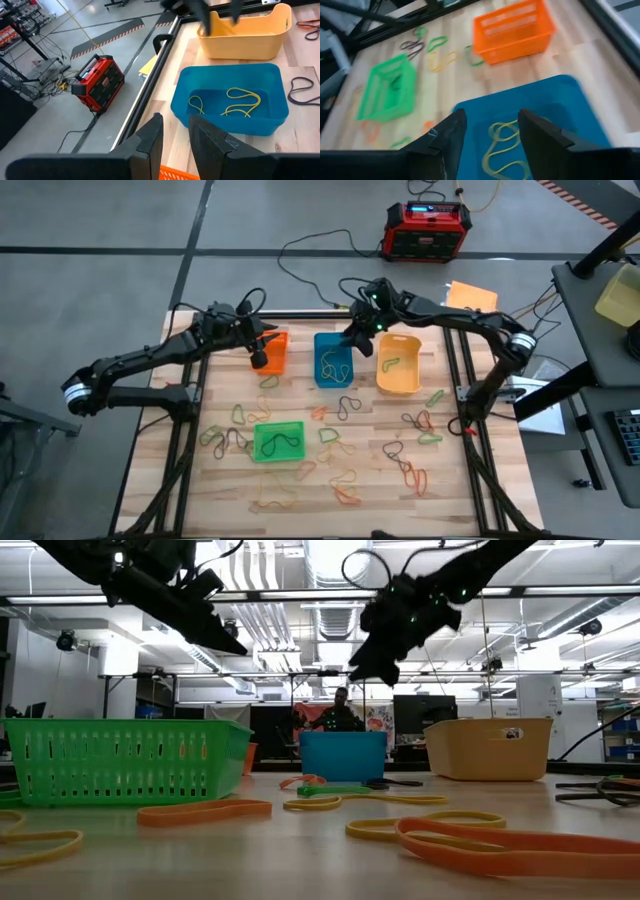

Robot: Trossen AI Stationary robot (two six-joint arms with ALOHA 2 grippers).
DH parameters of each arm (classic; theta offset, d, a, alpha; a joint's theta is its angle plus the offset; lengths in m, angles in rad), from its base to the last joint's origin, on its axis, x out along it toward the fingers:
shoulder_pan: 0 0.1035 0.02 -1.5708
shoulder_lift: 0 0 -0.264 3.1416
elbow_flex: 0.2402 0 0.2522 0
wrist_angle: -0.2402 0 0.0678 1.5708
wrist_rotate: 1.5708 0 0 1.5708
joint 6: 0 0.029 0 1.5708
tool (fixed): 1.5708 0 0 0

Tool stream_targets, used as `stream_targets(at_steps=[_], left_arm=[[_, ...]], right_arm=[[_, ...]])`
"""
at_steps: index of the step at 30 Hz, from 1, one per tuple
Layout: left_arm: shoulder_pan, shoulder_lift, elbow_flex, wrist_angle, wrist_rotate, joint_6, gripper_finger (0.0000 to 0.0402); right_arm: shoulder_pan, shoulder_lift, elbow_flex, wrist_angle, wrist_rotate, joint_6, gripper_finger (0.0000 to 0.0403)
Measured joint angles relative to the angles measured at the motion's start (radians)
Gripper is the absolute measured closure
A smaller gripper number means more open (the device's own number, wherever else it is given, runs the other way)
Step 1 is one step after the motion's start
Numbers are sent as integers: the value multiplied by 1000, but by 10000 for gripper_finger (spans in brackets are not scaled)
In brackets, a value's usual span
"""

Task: Sort rubber bands into baskets
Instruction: Put the green rubberband into the yellow bin

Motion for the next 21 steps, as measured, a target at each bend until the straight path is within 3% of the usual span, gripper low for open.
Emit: stream_targets(at_steps=[5,11,17,21], left_arm=[[0,3,0,0,0,3,324],[0,4,0,1,0,7,324],[0,4,-1,3,0,10,324],[0,4,-1,5,0,10,324]], right_arm=[[68,-84,0,-161,0,66,246],[195,-159,0,-416,6,283,262],[351,-182,0,-706,152,536,264],[465,-183,-17,-796,227,702,258]])
